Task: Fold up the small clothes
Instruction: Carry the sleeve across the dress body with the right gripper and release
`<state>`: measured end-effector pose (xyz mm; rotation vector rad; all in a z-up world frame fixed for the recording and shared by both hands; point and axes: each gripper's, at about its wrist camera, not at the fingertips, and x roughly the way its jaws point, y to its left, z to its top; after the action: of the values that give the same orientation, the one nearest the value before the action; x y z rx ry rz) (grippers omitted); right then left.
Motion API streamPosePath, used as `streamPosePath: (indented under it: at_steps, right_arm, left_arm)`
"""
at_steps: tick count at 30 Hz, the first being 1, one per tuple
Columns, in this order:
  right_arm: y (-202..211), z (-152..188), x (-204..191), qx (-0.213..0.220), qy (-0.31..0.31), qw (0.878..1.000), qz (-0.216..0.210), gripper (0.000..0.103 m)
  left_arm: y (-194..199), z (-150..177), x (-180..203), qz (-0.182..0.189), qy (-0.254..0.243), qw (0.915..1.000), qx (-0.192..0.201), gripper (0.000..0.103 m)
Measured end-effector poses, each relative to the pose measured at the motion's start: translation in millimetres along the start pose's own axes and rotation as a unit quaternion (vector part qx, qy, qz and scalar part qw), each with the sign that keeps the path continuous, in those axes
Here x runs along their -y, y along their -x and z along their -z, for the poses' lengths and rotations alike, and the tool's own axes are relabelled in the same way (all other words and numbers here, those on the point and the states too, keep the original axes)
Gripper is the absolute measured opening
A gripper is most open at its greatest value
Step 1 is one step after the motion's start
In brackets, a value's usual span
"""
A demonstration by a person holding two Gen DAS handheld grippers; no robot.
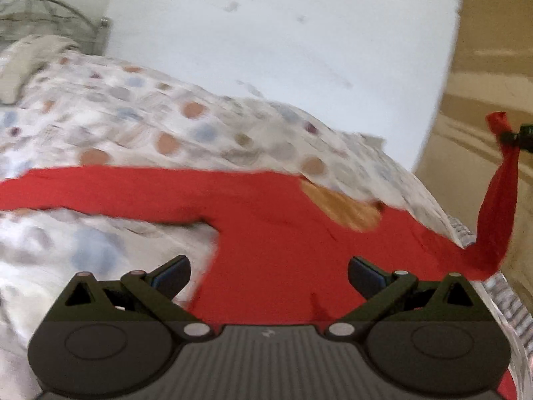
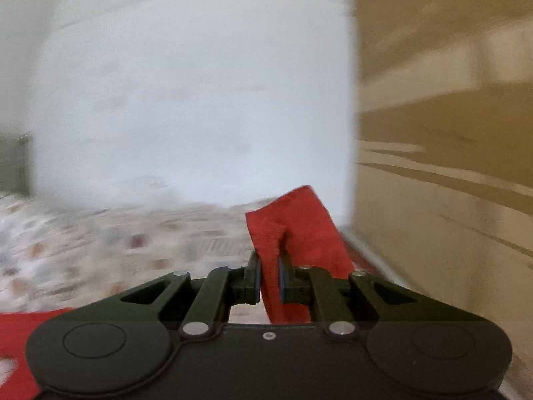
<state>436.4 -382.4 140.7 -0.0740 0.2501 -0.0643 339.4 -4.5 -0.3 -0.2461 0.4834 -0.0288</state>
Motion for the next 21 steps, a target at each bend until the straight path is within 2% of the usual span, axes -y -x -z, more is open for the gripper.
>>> streamPosePath:
  at_steps: [4,7,9,12,16,19,20,21]
  right_arm:
    - [-2,10,-75,-0.009,0.064,0.993,-0.098,0.01]
    - [2,38,-123,-0.035,0.101,0.976,-0.189,0.009]
    - [8,64,-147,-0.051,0.13,0.961,-0.239,0.009]
    - [23,105,-190,-0.083,0.191,0.938,-0.276,0.009]
    - [37,150,-220,-0.106,0.284,0.905,-0.298,0.01]
    - [50,166,-226,-0.125,0.301,0.89,-0.32,0.021]
    - [53,166,-223,-0.128,0.295,0.888,-0.329,0.032]
    - [58,166,-215,-0.129,0.286,0.887,-0.338,0.048]
  left_arm:
    - [10,-16,-31,-0.059,0.011,0.998,0.016,0.103]
    - [14,-21,-50,-0.105,0.002,0.9942,0.025,0.103]
    - [12,-21,-59,-0.126,-0.008,0.9917,0.024,0.103]
    - [6,-22,-67,-0.14,-0.018,0.9898,0.017,0.103]
    - [3,-21,-71,-0.132,-0.016,0.9911,0.013,0.103]
    - [0,-17,-66,-0.124,-0.018,0.992,0.014,0.103]
    - [-2,-15,-61,-0.115,-0.02,0.9931,0.015,0.103]
    - [-1,-13,-57,-0.106,-0.021,0.994,0.016,0.103]
